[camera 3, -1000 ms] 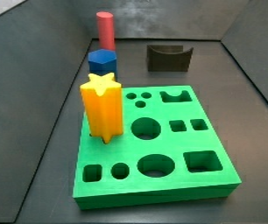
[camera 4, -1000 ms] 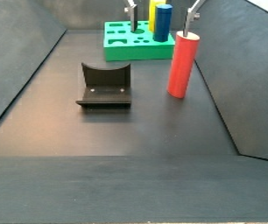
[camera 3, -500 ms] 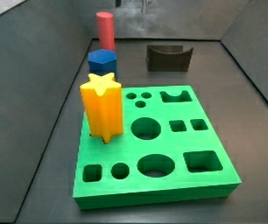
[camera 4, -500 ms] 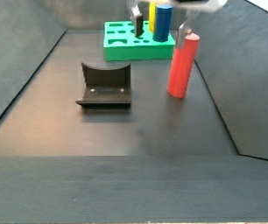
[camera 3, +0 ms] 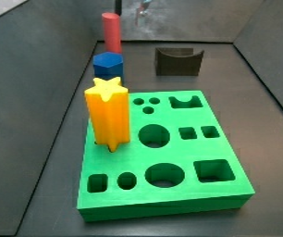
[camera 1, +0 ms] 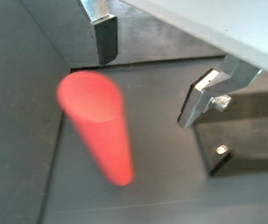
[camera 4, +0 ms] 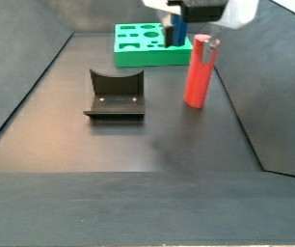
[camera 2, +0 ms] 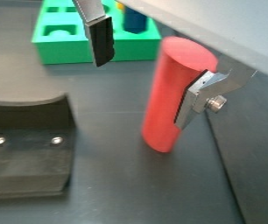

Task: Pick up the oval object. Move up. Move to above the board. Insert the oval object.
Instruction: Pick up the oval object.

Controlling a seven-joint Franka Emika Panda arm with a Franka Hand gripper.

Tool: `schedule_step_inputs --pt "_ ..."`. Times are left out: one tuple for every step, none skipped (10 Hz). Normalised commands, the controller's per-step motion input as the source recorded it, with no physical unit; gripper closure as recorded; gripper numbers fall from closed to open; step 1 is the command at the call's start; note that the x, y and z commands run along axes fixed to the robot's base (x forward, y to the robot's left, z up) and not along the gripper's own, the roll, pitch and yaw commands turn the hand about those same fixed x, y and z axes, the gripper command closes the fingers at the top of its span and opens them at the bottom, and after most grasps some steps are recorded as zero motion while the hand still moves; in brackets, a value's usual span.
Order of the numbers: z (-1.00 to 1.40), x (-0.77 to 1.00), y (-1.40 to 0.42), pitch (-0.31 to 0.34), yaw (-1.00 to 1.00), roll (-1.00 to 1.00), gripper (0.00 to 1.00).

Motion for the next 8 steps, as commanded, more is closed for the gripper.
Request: schedule_step_inputs --pt "-0.05 -0.29 -0.13 -0.050 -0.47 0.00 0.00" --pt "-0.14 -0.22 -0.15 -0.066 -0.41 0.00 0.00" --pt "-0.22 -0.27 -0.16 -0.104 -0.41 0.00 0.00" --pt "-0.21 -0.27 -0.10 -0.077 -0.40 0.00 0.00" --pt "-0.19 -0.31 -0.06 -0.054 -0.38 0.00 0.00" --pt "-0.19 -0.39 -0.03 -0.036 -0.35 0.03 0.00" --pt "-0.08 -0.40 0.00 -0.034 -0.22 0.04 0.00" --pt "-0.05 -0.32 -0.01 -0.066 -0.04 0.00 0.00"
